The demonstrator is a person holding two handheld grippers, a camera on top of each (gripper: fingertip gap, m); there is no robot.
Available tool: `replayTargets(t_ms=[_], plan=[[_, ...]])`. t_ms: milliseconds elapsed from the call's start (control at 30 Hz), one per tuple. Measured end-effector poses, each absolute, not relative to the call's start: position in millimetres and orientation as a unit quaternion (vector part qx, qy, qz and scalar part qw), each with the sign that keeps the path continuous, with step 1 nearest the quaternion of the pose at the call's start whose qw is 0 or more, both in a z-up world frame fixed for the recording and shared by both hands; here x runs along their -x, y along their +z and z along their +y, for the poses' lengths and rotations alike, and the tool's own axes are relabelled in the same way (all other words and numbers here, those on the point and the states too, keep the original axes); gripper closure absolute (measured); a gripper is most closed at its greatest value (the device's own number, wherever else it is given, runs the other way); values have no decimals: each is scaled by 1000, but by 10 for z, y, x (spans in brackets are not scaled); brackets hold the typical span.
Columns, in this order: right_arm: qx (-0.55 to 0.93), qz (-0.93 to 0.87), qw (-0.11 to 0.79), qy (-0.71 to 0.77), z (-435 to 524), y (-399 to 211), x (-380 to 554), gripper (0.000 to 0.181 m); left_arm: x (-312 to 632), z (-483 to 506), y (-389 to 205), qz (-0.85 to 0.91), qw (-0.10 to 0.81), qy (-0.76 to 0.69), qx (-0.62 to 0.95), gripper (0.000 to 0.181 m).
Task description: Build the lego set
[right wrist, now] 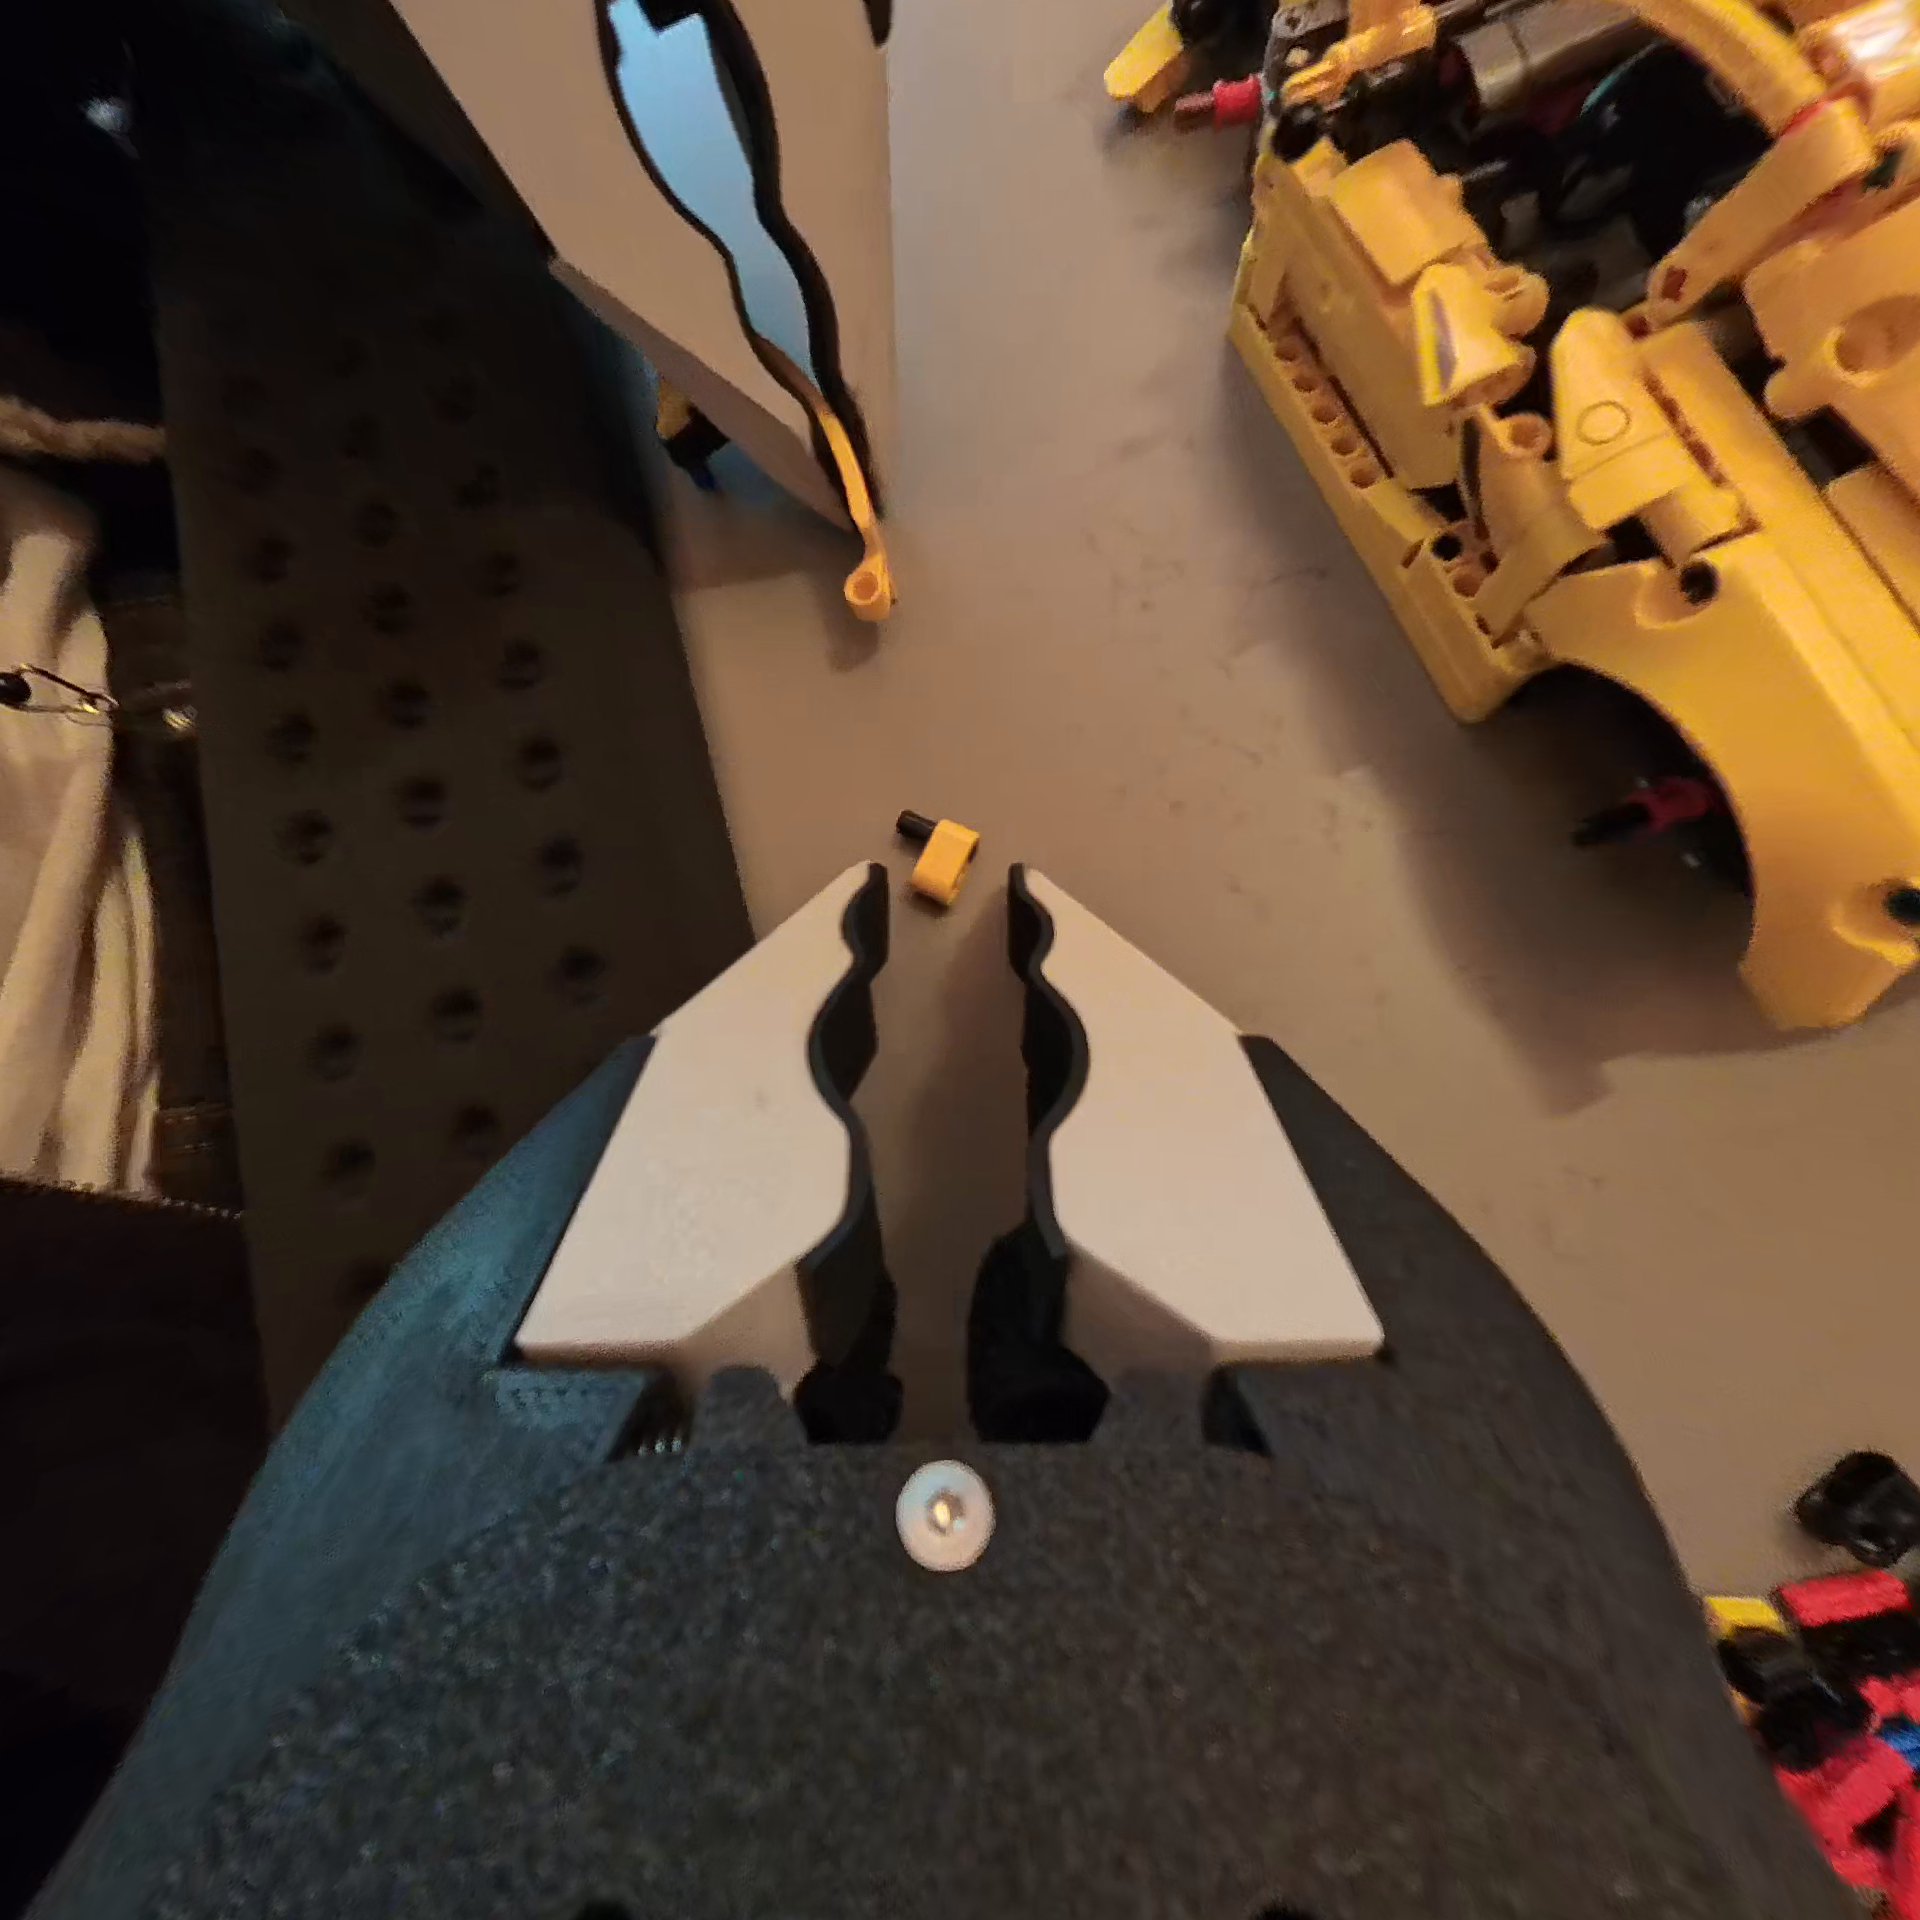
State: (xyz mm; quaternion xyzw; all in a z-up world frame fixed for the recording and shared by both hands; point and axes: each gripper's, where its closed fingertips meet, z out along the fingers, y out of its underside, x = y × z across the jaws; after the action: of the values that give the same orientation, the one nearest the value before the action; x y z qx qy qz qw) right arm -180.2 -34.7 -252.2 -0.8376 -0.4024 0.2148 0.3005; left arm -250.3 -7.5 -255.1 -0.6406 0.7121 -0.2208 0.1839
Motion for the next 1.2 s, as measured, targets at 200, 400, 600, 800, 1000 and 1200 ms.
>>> replayTargets(t_ms=[200,400,600,800,1000,1200], plan=[[815,-445,334,161,-291,-2488,1917,174,2414,-175,-2416,680,170,-281,656,157],[697,-472,538,54,-132,-1741,2145,175,2172,-299,-1925,592,181,-465,633,160],[665,-490,564,2,-134,-1670,2187,175,2157,-296,-1730,557,186,-536,606,176],[662,-489,568,9,-139,-1679,2173,175,2146,-298,-1723,549,183,-550,602,176],[663,-492,564,0,-131,-1726,2160,175,2140,-283,-1757,544,180,-554,604,176],[710,-416,557,113,-201,-1772,2171,172,2166,-330,-1808,599,218,-515,573,178]])
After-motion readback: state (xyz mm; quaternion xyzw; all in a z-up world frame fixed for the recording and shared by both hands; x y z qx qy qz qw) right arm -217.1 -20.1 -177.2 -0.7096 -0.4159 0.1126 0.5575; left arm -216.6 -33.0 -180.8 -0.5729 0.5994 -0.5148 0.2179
